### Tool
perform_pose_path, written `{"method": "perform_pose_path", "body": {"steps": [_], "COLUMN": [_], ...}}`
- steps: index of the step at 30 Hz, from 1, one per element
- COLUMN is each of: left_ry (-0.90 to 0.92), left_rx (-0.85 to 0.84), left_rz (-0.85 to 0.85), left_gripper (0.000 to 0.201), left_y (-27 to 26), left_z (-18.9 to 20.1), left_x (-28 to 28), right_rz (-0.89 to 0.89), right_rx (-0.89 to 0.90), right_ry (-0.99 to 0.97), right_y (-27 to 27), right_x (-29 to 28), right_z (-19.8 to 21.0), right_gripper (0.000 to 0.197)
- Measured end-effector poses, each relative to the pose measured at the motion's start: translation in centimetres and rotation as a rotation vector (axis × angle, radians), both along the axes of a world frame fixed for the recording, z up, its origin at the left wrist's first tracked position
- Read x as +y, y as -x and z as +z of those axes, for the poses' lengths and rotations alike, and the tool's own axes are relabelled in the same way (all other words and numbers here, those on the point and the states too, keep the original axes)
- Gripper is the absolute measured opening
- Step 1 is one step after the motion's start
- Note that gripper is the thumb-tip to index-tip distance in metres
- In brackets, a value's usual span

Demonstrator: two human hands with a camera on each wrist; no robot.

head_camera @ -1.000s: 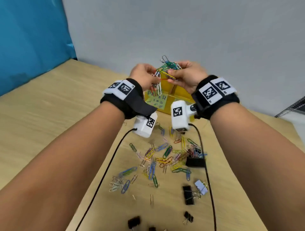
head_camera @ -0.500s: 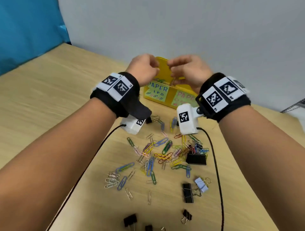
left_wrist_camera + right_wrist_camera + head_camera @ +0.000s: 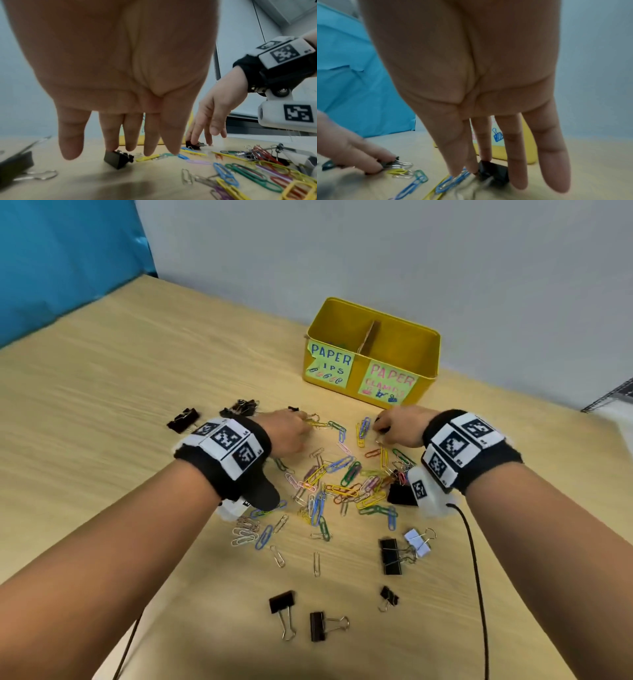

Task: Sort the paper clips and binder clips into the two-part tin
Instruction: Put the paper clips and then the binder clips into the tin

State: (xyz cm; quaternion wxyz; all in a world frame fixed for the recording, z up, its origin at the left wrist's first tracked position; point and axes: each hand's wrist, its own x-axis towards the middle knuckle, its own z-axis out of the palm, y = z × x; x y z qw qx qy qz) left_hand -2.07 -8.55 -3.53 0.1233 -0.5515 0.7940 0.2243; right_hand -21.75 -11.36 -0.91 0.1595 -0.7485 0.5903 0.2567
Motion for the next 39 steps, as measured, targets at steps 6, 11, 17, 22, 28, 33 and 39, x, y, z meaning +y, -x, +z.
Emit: {"method": "perform_pose_path", "body": {"steps": [6,11,17,22,28,33,39], "left_ry": [-0.052,-0.030,0.004,0.065,-0.059,-0.187,-0.178], "left_rx": [-0.123,-0.160,-0.121,0.024,0.063,-0.099,-0.101], "left_rz": [0.012,0.080,0.189,0.082,-0.076,-0.245,-0.209], "left_gripper": [0.047,0.048,0.058,0.067,0.058,0.062,0.041], "left_y": [-1.2,-1.3,-2.0,1.0,4.7,7.0,4.7], "left_z": [0.4,0.2,0.1,1.4,0.9,1.2,2.3], "left_x": [0.4,1.0,1.5,1.7,-0.4,0.6,1.4], "right_rz": [0.058,0.325,0.135,0.164,-0.050,-0.179,-0.243], "right_rx": [-0.106,-0.002,-0.242,-0.003,-0.410,-0.253,-0.303], "right_ry": [0.117,-0.084,-0.042,-0.129,-0.125,-0.014,0.076], "right_y": [-4.2,-7.7,-4.1,-3.3,-0.9,2.1,3.1], "right_x": [0.5,2.7,2.1,2.7,3.1,1.3,1.8], "right_z": [0.3,-1.2,0.3,-0.2,1.6,1.0,1.0], "right_gripper": [0.056,0.061,0.050,0.054,0.047,0.044,0.032]}}
